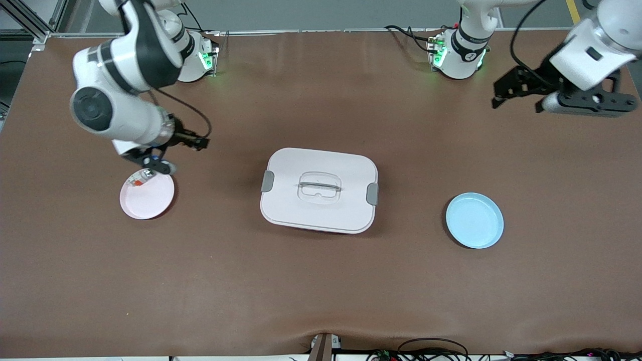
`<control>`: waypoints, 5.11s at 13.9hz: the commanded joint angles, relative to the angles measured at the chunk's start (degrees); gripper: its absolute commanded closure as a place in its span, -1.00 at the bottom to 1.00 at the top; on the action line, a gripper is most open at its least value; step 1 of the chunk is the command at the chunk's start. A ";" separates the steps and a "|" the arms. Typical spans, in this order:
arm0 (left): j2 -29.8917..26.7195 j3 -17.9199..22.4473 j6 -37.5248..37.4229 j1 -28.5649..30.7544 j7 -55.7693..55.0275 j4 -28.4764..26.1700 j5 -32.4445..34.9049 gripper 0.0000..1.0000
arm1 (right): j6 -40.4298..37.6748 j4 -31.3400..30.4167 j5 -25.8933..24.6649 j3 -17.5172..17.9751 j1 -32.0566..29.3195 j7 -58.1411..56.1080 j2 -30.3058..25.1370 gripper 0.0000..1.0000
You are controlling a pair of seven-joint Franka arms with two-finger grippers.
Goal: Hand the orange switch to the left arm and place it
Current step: 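Carry the switch over the box with the right gripper while the left gripper approaches, then grasp the switch with the left gripper while the right gripper releases it, then carry the switch to the blue plate with the left gripper while the right gripper withdraws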
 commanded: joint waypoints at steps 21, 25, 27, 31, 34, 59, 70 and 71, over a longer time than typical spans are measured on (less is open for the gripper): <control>-15.53 -15.23 38.25 0.44 1.55 -35.37 -50.65 -0.93 | 27.17 28.77 29.72 -0.92 25.24 57.51 18.00 0.59; -15.44 -15.50 38.96 0.79 10.85 -38.27 -54.16 -0.63 | 27.17 28.77 29.63 -1.01 25.33 57.51 18.61 0.59; -15.09 -15.50 39.75 0.88 11.48 -38.45 -55.66 -0.52 | 27.17 28.77 29.63 -1.01 25.33 57.42 18.70 0.59; -13.25 -15.77 44.67 0.35 11.75 -38.45 -57.51 -0.41 | 27.17 29.03 29.63 -1.01 25.33 57.42 18.88 0.59; -11.05 -16.64 47.92 0.27 14.73 -38.45 -58.82 -0.36 | 27.17 29.03 29.63 -1.01 25.33 57.42 18.97 0.59; -9.11 -20.07 51.62 5.00 14.65 -37.66 -52.26 1.00 | 27.08 29.03 29.36 -1.09 25.16 57.07 18.97 -1.00; -4.20 -20.16 44.24 21.61 32.99 -37.13 -15.44 1.00 | 15.57 21.60 18.82 -1.62 19.89 32.16 9.50 -1.00; -2.97 -20.16 44.24 22.93 35.19 -37.13 -11.93 1.00 | 15.57 17.99 18.73 -1.62 18.75 26.72 6.86 -1.00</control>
